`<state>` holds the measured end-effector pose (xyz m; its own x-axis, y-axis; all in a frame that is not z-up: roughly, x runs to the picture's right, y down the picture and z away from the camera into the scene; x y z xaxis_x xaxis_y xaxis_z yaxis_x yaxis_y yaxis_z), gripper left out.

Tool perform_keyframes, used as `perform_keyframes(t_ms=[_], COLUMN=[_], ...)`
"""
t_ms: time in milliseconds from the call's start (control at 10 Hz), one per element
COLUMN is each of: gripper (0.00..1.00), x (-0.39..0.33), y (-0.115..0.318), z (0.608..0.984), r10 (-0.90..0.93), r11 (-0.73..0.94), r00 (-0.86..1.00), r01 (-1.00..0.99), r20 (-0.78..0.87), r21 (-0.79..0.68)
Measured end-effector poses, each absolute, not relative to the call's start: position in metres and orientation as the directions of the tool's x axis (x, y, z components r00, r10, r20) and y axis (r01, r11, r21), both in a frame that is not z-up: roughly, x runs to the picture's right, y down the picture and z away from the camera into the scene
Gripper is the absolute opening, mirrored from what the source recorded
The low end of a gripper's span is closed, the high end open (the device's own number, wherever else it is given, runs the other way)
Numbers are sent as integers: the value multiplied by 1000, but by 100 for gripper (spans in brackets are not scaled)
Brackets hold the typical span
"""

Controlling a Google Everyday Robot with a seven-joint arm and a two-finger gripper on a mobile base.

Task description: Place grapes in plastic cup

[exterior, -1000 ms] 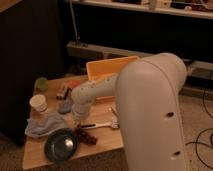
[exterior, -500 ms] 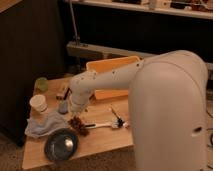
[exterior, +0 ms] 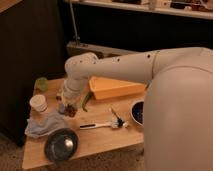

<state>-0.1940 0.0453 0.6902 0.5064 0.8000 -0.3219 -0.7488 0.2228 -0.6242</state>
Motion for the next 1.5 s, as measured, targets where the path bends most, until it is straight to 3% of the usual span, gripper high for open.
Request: perform_keyframes(t_ms=[800,1500], gripper=[0,0], x=[-264,-276], y=[-33,-121], z=[673,729], r10=[771,848], r11=[363,302], r00=[607,528], r01=[-667,-562], r20=[-191,-53], r21=[-651,-770])
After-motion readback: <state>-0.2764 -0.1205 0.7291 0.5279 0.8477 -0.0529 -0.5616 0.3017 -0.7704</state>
